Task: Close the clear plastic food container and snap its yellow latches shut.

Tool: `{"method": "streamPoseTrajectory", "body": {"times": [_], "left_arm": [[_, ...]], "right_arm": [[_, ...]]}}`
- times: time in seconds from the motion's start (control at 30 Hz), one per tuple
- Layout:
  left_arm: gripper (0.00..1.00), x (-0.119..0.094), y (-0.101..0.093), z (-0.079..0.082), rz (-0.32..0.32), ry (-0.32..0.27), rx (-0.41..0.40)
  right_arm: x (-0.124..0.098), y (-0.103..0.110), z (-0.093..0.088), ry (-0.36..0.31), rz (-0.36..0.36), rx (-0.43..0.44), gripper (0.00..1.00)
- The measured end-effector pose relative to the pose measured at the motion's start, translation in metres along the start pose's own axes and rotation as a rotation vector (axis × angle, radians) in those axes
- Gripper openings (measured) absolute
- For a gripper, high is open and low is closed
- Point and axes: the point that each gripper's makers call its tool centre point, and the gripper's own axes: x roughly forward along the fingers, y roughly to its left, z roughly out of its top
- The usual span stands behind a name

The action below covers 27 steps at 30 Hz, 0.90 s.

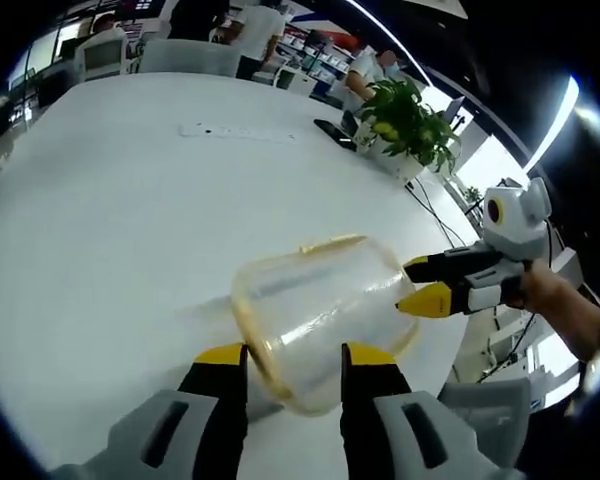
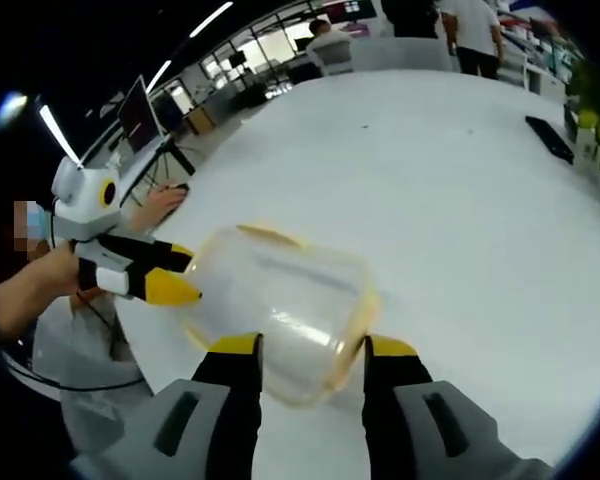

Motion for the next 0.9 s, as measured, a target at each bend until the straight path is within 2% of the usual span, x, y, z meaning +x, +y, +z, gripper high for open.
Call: {"method": "streamPoseTrajectory", "body": {"times": [0.9], "left_arm": [[0.29, -0.030, 0.010, -0.032, -0.010, 0.025, -0.002]], "right_arm": [[0.001, 0.039, -0.024, 0.002, 0.001, 0.002, 0.37]]}}
